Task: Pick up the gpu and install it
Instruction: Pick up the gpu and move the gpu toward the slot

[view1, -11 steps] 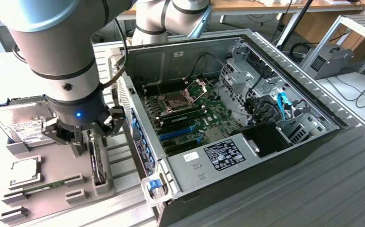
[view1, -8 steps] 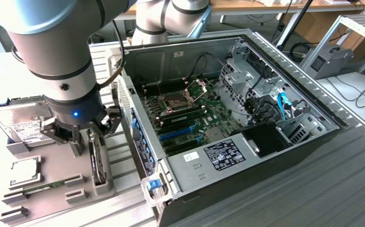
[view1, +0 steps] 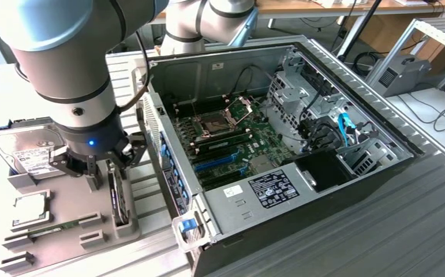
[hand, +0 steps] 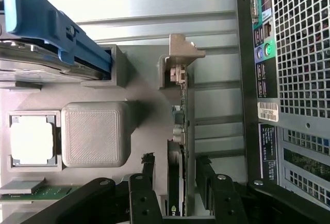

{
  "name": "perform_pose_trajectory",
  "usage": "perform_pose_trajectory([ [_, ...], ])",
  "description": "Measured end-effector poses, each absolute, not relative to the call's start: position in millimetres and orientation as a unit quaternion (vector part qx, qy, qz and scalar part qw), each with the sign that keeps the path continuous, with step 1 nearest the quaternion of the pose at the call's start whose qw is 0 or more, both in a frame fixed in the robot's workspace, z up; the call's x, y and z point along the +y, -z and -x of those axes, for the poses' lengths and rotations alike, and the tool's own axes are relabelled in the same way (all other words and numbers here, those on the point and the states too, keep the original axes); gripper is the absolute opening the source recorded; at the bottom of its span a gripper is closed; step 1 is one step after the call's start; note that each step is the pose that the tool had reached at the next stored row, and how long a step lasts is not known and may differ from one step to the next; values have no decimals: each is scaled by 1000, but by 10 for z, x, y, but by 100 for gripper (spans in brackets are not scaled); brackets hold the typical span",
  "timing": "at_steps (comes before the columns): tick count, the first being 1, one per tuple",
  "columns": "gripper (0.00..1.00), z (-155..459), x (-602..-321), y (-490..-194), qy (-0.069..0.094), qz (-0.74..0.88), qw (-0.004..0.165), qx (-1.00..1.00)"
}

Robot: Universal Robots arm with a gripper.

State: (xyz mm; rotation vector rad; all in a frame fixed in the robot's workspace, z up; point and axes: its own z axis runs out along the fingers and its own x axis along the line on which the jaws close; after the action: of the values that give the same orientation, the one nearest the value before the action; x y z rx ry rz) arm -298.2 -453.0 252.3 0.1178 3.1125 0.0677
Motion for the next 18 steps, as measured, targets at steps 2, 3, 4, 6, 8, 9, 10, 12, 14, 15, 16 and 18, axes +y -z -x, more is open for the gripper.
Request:
perform_pose_trajectory([
  [2,45,2985,-4530,-2501,-22,-38,13,999],
  [3,45,2985,-4530,-2491,-22,-38,13,999],
  [4,45,2985,-4530,-2482,-22,-38,13,999],
  [6,45,2985,-4530,-2462,-22,-38,13,999],
  [8,45,2986,-4530,-2450,-22,-38,13,999],
  [9,45,2986,-4530,-2447,-22,-38,13,999],
  [10,45,2985,-4530,-2440,-22,-38,13,999],
  [12,45,2986,-4530,-2436,-22,-38,13,999],
  [14,45,2986,-4530,-2434,-22,-38,13,999],
  [15,45,2985,-4530,-2434,-22,-38,13,999],
  [16,45,2986,-4530,-2434,-22,-38,13,999],
  [18,45,2986,-4530,-2434,-22,-38,13,999],
])
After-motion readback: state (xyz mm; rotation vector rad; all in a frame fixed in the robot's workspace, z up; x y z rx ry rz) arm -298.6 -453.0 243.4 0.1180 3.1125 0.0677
